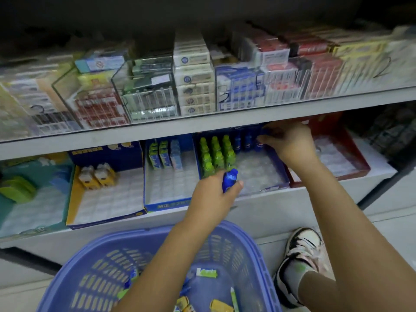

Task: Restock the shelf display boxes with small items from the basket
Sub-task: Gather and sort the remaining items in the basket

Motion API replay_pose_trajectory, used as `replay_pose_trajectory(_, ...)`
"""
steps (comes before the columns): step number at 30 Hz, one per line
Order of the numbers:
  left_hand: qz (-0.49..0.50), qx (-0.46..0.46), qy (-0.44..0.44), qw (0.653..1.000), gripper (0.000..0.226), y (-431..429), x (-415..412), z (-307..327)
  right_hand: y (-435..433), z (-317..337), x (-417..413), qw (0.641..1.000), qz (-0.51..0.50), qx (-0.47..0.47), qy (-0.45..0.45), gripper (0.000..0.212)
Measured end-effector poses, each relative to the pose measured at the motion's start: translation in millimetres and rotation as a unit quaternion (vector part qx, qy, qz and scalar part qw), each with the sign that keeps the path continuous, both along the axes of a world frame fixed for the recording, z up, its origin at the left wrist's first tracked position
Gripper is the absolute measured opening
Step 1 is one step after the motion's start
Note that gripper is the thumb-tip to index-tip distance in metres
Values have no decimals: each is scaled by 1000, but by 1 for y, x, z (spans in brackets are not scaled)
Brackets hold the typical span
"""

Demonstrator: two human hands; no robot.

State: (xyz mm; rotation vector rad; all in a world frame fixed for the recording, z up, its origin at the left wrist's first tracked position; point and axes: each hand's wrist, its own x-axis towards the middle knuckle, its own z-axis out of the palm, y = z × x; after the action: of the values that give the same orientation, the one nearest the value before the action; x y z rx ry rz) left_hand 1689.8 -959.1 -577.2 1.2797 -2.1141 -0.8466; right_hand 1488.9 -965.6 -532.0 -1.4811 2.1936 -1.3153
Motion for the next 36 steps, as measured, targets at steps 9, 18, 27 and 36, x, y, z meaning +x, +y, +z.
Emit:
replay_pose_trajectory(9, -4, 44, 30, 999, 32, 2, -4, -15, -42, -15, -20, 983, 30, 113, 144, 29)
replay_pose_trajectory(18, 4, 86, 46, 995, 26, -4, -3, -13, -60, 0, -16, 934, 64, 282, 210, 38)
replay_pose_trajectory(27, 0, 111, 44, 993, 25, -4, -3, -9, -46, 4, -3, 941, 49, 254, 220, 38)
replay_pose_trajectory(36, -9, 143, 180, 973, 20, -8, 2, 13, 0, 47, 37, 927, 271, 236, -105, 29)
